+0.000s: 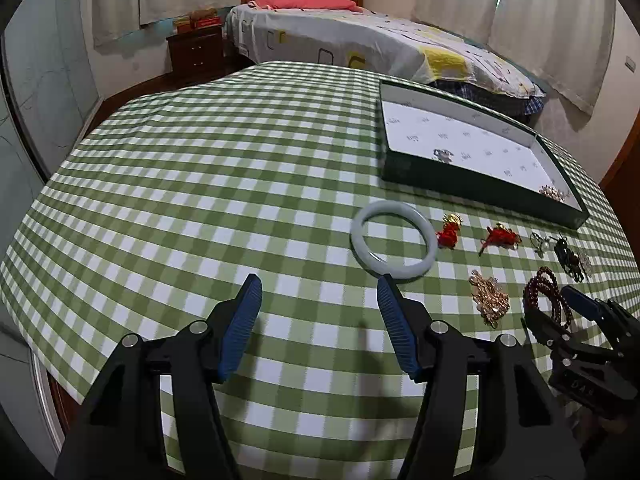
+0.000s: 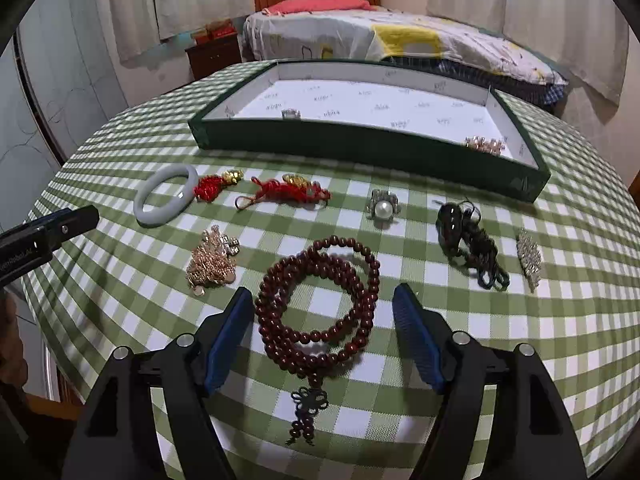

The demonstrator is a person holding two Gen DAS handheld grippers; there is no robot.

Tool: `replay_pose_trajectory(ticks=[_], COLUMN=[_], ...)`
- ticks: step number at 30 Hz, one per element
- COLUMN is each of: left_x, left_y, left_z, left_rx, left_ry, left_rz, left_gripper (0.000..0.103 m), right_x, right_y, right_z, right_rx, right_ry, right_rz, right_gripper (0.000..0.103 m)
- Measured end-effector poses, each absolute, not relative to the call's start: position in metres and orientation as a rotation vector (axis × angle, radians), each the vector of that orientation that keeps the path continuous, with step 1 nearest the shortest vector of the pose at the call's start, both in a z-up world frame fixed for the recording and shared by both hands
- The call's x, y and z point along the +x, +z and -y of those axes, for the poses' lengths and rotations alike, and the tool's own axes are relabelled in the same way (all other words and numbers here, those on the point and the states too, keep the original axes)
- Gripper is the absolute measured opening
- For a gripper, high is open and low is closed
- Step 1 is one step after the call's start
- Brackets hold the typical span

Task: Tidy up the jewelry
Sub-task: 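Grasp the dark bead mala with the right tool, then grasp the gold filigree brooch with the left tool while the right tool holds the mala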

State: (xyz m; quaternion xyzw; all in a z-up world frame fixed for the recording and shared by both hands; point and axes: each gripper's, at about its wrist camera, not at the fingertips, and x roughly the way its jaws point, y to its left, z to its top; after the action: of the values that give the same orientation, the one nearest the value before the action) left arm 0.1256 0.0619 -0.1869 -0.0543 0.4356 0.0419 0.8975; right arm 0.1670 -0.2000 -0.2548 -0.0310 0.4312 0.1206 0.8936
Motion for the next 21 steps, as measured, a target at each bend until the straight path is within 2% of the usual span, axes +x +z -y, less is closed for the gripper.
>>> replay_pose_trajectory(ticks=[2,4,6,7,9,12,14,21], left_x=[0.126,0.127,0.128,0.128,0.128,0.129,0.129,0.129], left_y=[-0.189,-0.19,-0.192,-0.192,-0.193,-0.195,-0.195,-0.197], left_z=[-0.058,-0.054,-0.05,-0.047,-0.042,-0.034,-0.028,0.0], left_rx=[-0.107,-0.106,-0.105,-0.1,-0.092,-0.085,-0.08,-0.059], left_ry=[0.081,0.07,0.059,0.054,0.044,0.026,0.014,-0.041], left_rz=[-0.907,-0.914,-0.918,-0.919,-0.922,-0.927,-0.93,-0.941], left_gripper=[0.059,0.059,0.059,0.059,0.059,0.059,0.059,0.059], right_x=[0.165,0.162,0.161,0.16,0.159,0.16,0.159,0.154], right_y=[-0.255,-0.254,-0.253,-0.253,-0.253,-0.252,-0.251,-0.241], right_z=[0.201,0.204,0.209,0.21,0.215,0.219,0.222,0.246], right_rx=[-0.073,-0.07,-0.079,-0.076,-0.065,-0.06,-0.05,-0.017], right_ry=[0.254,0.243,0.238,0.236,0.241,0.258,0.268,0.232], right_rz=[-0.894,-0.882,-0.873,-0.871,-0.87,-0.872,-0.871,-0.848], right_gripper=[0.07,0.059,0.044,0.04,0.022,0.021,0.016,0.016])
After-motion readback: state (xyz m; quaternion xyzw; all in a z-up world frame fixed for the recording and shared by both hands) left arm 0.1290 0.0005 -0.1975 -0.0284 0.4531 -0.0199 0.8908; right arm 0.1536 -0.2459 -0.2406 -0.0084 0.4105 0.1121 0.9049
